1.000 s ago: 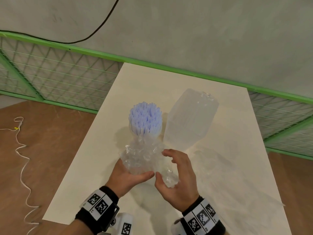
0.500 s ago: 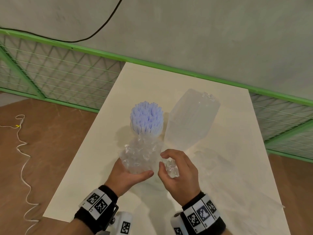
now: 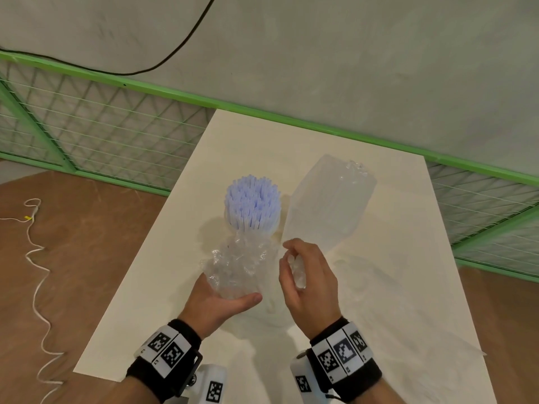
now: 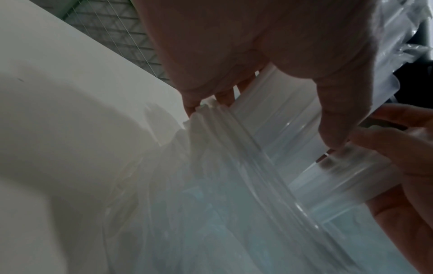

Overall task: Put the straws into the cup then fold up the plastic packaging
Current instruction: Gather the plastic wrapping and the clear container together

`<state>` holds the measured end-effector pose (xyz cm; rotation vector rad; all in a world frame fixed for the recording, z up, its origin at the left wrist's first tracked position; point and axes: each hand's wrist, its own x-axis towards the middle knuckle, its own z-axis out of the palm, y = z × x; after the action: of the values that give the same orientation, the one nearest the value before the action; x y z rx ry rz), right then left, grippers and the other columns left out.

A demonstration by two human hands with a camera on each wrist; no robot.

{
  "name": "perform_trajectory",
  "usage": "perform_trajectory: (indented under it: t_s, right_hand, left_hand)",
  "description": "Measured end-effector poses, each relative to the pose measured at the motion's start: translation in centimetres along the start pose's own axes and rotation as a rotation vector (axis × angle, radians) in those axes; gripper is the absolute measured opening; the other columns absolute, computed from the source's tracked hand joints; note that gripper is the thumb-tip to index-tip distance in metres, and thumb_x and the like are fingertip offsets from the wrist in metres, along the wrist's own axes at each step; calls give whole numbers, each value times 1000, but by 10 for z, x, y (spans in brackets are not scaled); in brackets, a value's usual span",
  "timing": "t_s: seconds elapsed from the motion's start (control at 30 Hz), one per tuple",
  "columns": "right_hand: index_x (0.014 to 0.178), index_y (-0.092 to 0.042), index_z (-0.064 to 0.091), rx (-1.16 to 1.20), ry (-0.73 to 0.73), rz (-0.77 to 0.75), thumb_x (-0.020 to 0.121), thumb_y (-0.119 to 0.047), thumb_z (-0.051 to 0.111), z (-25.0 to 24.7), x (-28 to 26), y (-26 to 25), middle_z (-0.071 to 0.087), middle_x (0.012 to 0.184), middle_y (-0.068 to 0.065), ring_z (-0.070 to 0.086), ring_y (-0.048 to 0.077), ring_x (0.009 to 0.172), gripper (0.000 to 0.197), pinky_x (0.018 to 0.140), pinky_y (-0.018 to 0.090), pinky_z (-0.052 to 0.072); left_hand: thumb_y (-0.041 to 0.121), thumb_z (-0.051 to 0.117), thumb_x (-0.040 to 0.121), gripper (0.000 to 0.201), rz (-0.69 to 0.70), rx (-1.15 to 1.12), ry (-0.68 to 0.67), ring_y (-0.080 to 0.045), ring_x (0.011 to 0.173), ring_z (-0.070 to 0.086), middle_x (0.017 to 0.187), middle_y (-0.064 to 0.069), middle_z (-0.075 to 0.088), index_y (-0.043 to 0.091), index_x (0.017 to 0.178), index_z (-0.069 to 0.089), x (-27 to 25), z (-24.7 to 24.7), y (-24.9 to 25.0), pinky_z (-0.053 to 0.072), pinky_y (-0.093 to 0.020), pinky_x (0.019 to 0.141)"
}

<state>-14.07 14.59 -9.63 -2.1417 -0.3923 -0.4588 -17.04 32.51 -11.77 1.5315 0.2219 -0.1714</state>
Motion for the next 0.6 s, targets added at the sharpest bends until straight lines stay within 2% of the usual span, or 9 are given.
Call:
perform_trajectory:
  t_s: [0.1, 0.2, 0.3, 0.4, 0.5, 0.53, 0.6]
  right_hand:
    - [120, -21, 62, -20, -12, -82, 92, -10, 62, 1, 2, 1, 53, 96, 0, 53, 5, 82, 30, 73, 9, 42]
    - [112, -25, 62, -6, -13, -74, 92, -20, 60, 0, 3, 1, 52, 97, -1, 52, 7, 82, 20, 72, 12, 43]
    - [106, -21, 58, -11, -26, -46, 92, -20, 62, -2, 4, -1, 56, 101, -4, 53, 1, 92, 15, 80, 7, 40]
    - [108, -16, 58, -12, -79, 22, 94, -21, 61, -2, 4, -2, 63, 101, -8, 51, -14, 97, 16, 82, 0, 36]
    - [112, -14, 60, 3, -52, -6, 93, -10, 64, -10, 10, -11, 68, 102, -5, 51, -19, 98, 20, 83, -2, 36]
    - [114, -12, 63, 5, -13, -51, 91, -5, 66, -15, 15, -14, 69, 103, -3, 53, -16, 100, 24, 85, 0, 37]
    - [114, -8, 67, 28, 52, -127, 88, 0, 68, -25, 27, -20, 70, 103, -1, 62, -2, 100, 27, 88, 8, 44]
  left_hand:
    - [9, 91, 61, 62, 4, 3, 1, -4, 97, 70, 103, 11, 74, 26, 113, 63, -1, 0, 1, 51, -10, 74]
    - [13, 91, 58, 62, 1, 7, 9, -4, 95, 70, 103, 11, 74, 26, 112, 63, -1, 0, 1, 51, -10, 74]
    - [4, 90, 62, 58, -6, 10, 11, -5, 94, 70, 101, 10, 75, 24, 110, 65, -1, -2, -1, 51, -10, 74]
    - [-1, 87, 64, 54, -6, 11, 5, -4, 90, 71, 98, 10, 75, 23, 107, 65, -1, -1, 1, 51, -10, 72]
    - [0, 89, 62, 53, -13, -3, 9, -5, 89, 71, 95, 10, 76, 22, 104, 66, -2, -1, 1, 52, -11, 71]
    - [6, 92, 59, 55, -18, -13, 12, -7, 89, 72, 96, 9, 76, 23, 104, 66, -1, -2, -1, 53, -13, 72]
    - [21, 93, 49, 62, -32, -32, 17, -9, 91, 72, 97, 6, 76, 24, 105, 67, -2, -3, -2, 54, -20, 76]
